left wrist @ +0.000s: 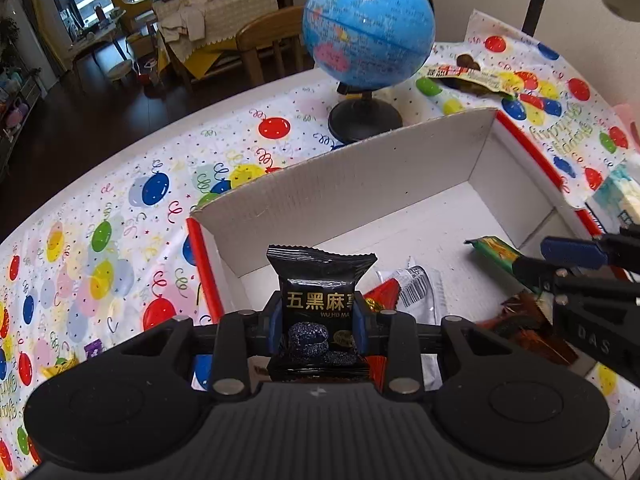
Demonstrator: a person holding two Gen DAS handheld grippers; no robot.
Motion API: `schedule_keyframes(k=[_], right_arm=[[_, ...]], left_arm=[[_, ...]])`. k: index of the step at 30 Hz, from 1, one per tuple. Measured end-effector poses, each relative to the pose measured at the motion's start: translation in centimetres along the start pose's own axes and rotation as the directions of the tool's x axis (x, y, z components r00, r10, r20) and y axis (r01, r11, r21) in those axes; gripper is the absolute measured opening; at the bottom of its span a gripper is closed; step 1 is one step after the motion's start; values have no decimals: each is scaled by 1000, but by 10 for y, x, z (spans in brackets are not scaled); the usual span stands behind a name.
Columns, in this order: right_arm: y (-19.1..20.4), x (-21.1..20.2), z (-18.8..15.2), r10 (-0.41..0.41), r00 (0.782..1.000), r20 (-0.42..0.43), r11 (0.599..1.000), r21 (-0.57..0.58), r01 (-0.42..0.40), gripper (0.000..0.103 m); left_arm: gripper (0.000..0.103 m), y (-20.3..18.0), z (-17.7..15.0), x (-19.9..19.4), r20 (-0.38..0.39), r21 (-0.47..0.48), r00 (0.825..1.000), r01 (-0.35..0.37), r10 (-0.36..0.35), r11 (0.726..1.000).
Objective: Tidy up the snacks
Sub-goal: 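Carry the black packet and green cracker packet over the red box with both tools, then open both tools to drop the black and green packets into the box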
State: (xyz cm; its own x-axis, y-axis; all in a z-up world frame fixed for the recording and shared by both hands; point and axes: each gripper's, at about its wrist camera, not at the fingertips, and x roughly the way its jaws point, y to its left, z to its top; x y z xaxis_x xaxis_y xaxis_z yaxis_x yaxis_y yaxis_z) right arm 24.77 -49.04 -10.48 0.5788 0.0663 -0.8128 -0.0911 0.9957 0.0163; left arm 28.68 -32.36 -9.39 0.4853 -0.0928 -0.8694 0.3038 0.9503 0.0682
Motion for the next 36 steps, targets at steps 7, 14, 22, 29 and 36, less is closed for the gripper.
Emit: schedule_keyframes(k=[7, 14, 22, 29, 36], right_arm=[[-1, 6, -6, 41, 999, -17, 999, 5, -41, 32], [1, 4, -7, 59, 998, -17, 998, 12, -59, 42], [5, -10, -9, 57, 998, 8, 998, 17, -57, 59], [12, -33, -11, 45, 998, 49, 999, 25, -47, 72], [27, -61, -14, 44, 994, 100, 999, 27, -47, 84]], left_arm=[[33, -5, 6, 15, -20, 16, 1000, -11, 11, 1000], [60, 0, 5, 13, -18, -16, 1000, 9, -10, 1000], [65, 6, -1, -6, -2, -50, 999, 39, -39, 998], [71, 14, -12, -35, 40, -63, 997, 61, -59, 996], [73, 28, -27, -65, 81, -73, 994, 84, -78, 994]])
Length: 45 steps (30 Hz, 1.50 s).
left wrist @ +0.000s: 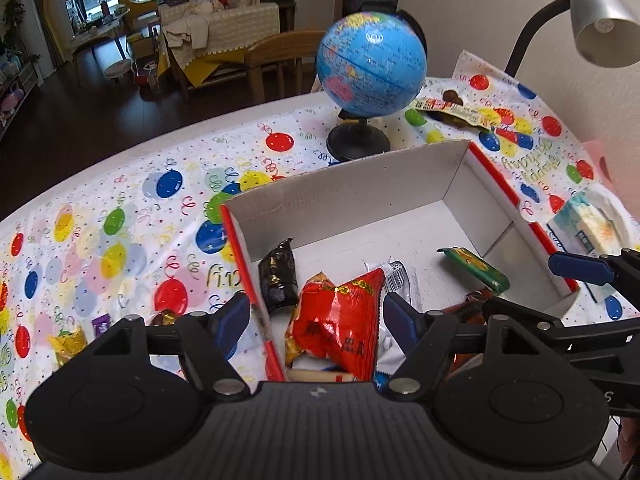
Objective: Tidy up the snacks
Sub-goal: 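Open both tools to drop the black and green packets into the box, then move both tools back over the remaining snacks on the table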
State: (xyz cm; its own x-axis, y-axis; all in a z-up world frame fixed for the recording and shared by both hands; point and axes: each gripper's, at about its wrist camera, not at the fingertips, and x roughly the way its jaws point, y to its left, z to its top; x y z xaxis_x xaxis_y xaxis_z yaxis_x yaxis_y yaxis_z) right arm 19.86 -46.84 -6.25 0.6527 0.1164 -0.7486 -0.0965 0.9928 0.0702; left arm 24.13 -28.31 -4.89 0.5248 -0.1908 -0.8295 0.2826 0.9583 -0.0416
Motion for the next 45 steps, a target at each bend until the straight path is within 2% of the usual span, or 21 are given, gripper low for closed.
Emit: schedule_keyframes(k=[16, 24, 27, 34, 39, 42, 45], right_arm=[[69, -57, -8, 56, 992, 110, 998, -9, -55, 100], [115, -73, -18, 80, 989, 128, 997, -26, -77, 102], [133, -75, -21, 96, 987, 131, 995, -28, -93, 103], [177, -77, -29, 124, 984, 129, 992, -40, -120, 103], [204, -74, -35, 140, 983, 117, 990, -48, -136, 103], [218, -70, -39, 137, 985, 106, 990, -53, -132, 103], [230, -66, -43, 131, 987, 95, 990, -55, -127, 103]], left_arm=[[75, 55, -43, -75, 82, -19, 996, 26, -24, 999], [75, 97, -73, -108, 116, -53, 993, 10, -4, 999], [81, 113, -83, -118, 125, -62, 992, 13, -5, 998], [82, 152, -109, -136, 130, -91, 991, 31, -19, 995], [88, 183, -128, -145, 135, -112, 991, 20, -5, 993], [101, 201, -139, -148, 137, -125, 990, 1, 16, 992], [102, 218, -149, -148, 130, -145, 991, -2, 21, 989]])
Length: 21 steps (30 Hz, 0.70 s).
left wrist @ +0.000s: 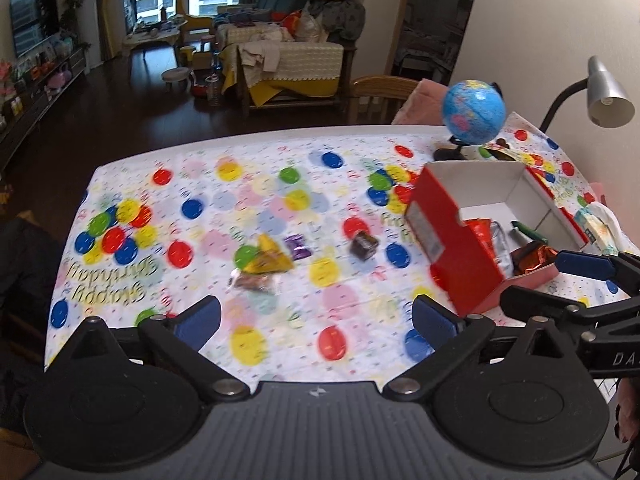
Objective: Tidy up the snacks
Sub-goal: 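Move both tools back over the remaining snacks on the table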
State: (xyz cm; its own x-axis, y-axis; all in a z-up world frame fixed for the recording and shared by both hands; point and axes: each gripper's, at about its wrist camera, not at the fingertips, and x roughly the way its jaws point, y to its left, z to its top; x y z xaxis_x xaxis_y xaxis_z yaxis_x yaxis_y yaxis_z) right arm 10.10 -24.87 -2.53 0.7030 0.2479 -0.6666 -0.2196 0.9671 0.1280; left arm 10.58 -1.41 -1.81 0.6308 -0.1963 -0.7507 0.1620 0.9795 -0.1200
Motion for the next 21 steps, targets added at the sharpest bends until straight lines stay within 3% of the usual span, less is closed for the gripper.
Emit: schedule_keyframes(k=[10, 21], right_arm=[[19, 21, -4, -28, 999, -29, 999, -18, 27, 103], [-1, 86, 12, 5, 995, -98, 999, -32, -8, 102]], left_arm=[[102, 34, -4, 15, -21, -52, 999, -33, 32, 998], [102, 45, 3, 75, -104, -123, 988, -130, 117, 984]])
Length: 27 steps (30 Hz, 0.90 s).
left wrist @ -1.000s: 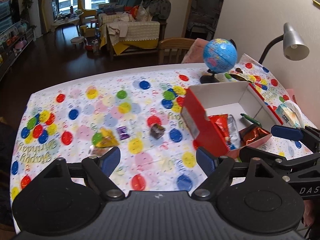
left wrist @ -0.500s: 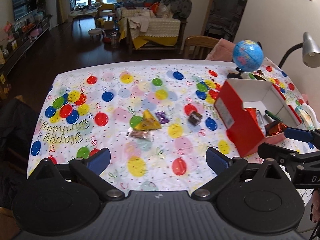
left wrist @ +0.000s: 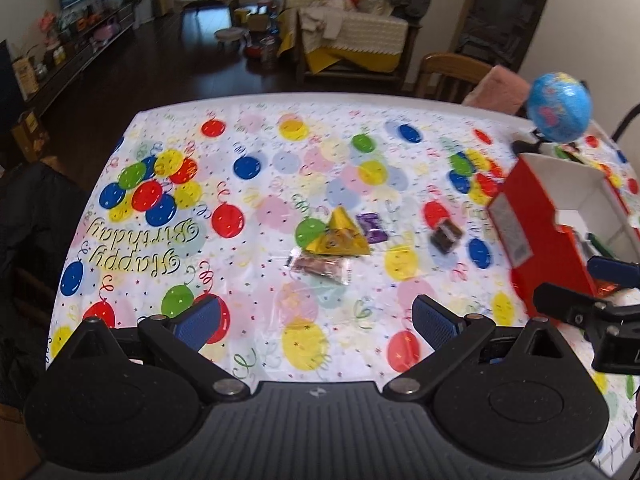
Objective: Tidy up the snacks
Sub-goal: 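Move both tools back over the remaining snacks on the table, then lower the right tool toward the brown wrapped chocolate while the left tool approaches the clear packet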
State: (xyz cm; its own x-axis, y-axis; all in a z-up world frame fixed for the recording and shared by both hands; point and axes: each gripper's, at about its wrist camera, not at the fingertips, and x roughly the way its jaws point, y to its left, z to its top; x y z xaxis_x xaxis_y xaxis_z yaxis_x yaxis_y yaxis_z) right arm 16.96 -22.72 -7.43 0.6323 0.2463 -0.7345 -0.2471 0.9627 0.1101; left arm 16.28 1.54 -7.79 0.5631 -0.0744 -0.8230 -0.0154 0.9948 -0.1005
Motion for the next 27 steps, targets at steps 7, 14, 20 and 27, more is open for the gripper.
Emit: schedule_keyframes(k=[7, 14, 20, 27], right_arm=[[-14, 53, 15, -21, 998, -60, 999, -25, 19, 99], [-19, 101, 27, -44, 991, -125, 997, -70, 35, 90], [-18, 130, 35, -71, 983, -171, 993, -105, 53, 81], [-20, 152, 39, -78, 978, -192, 992, -109, 57, 77]], left_arm=[[102, 6, 11, 43, -66, -67, 997, -42, 37, 997], [102, 8, 21, 82, -113, -103, 992, -66, 54, 992], [102, 7, 29, 110, -146, -129, 986, -96, 77, 987], [102, 7, 35, 133, -178, -139, 980, -117, 92, 983]])
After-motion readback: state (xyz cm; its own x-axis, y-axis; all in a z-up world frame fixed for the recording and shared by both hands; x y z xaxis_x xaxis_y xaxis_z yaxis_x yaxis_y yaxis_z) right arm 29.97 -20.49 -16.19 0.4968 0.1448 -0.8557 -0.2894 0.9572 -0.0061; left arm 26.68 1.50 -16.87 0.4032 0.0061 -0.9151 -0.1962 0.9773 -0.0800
